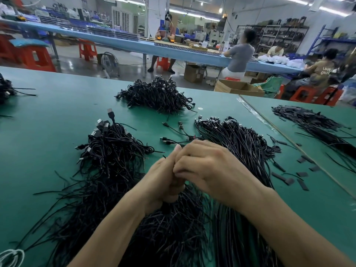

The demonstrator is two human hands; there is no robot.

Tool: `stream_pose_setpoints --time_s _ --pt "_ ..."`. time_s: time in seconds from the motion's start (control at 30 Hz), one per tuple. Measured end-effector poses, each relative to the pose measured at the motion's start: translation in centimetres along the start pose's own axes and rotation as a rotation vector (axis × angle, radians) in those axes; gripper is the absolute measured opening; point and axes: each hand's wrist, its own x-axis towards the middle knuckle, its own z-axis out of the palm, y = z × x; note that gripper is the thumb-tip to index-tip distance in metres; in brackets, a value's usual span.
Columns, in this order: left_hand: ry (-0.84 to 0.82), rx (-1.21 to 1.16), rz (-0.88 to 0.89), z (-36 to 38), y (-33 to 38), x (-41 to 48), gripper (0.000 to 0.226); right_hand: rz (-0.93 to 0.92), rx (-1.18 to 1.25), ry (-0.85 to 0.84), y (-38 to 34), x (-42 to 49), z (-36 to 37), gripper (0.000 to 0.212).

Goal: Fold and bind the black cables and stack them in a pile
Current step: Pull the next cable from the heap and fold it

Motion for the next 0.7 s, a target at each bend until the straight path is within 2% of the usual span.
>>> stream_pose_setpoints --time_s 0.07,0.13,0.2,0.23,0.3,0.4,0.53,0.63,0.7 --pt "-0.091 -0.012 -0.069 0.0 0.2 -0.1 0.071 0.126 0.171 0.007 0.4 -0.3 0.3 0.004" --pt "-0.229 0.018 -0.062 -0.3 0.4 -0.2 0.075 0.246 0.32 0.024 0.8 -0.5 0.5 0.003" --pt "-0.328 0.09 -0.017 -0.9 0.4 -0.3 0.065 0.341 0.445 0.014 1.1 -0.4 0.4 0.006" --pt "-0.364 0.148 0.014 -1.2 0.3 -0.4 0.053 0.358 0.476 -0.008 1.2 -0.4 0.3 0.007" --pt "-0.404 0.261 0.05 -1.1 0.4 -0.6 0.035 0.331 0.442 -0.073 1.1 -0.2 0.0 0.008" --pt "-0.374 0.373 0.029 -0.9 0.1 -0.7 0.035 0.265 0.31 -0.159 0.6 -0.3 -0.1 0.007" --pt "-0.295 0.394 0.008 -0.8 0.1 -0.6 0.037 0.163 0.164 -0.168 -0.2 -0.4 -0.1 0.007" --pt "-0.298 0.404 0.02 -0.7 0.2 -0.7 0.024 0.103 0.13 -0.209 -0.4 -0.1 -0.4 0.01" --pt "-0.321 0.428 0.025 -0.7 0.2 -0.7 0.03 0.098 0.143 -0.252 -0.5 0.1 -0.6 0.013"
